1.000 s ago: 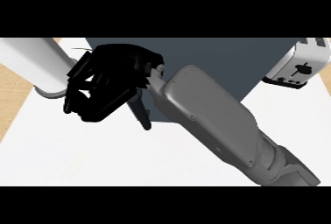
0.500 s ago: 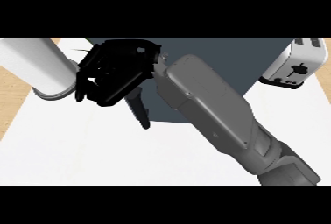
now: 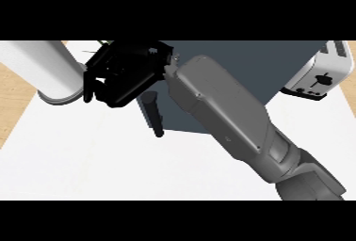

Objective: Pick up the wine, place it into the cabinet and close the cabinet

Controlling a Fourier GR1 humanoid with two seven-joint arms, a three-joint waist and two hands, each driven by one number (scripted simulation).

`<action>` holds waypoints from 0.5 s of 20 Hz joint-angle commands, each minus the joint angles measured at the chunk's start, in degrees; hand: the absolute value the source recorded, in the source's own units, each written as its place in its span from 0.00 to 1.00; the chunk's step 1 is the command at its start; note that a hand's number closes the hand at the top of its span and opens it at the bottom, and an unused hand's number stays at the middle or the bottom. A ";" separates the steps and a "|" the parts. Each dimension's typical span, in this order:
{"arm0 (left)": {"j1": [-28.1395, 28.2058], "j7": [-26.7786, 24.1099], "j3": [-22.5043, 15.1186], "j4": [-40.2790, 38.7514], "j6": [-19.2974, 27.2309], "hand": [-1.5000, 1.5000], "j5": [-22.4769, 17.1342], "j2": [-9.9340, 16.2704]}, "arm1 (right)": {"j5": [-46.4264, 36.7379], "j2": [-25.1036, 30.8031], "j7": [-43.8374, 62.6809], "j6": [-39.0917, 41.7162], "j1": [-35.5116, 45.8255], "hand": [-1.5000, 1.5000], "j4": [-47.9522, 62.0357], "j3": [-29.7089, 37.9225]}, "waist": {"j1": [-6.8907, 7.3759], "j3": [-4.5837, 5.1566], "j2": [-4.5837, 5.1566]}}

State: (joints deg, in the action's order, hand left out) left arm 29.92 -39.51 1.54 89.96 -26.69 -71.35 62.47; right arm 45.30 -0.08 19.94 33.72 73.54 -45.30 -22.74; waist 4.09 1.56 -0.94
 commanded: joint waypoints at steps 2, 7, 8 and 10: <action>-0.68 -0.54 0.57 0.71 -1.11 0.00 0.07 -0.80 | -3.40 8.32 -5.99 -6.57 -0.52 1.00 5.53 5.12 | -2.24 -1.49 1.83; -1.45 0.29 0.77 1.63 -0.18 0.00 1.28 -0.80 | -2.94 9.57 -10.07 -11.57 0.53 1.00 7.34 4.14 | -2.97 -1.50 2.17; -1.75 0.55 1.05 1.12 -0.60 0.00 1.61 -0.43 | -3.25 8.53 -11.78 -12.52 0.93 1.00 7.27 3.50 | -2.87 -1.45 2.19; -2.52 1.36 0.28 2.21 0.07 0.00 1.72 -0.71 | -2.22 9.26 -11.49 -13.17 2.29 1.00 7.71 3.23 | -3.45 -1.47 2.32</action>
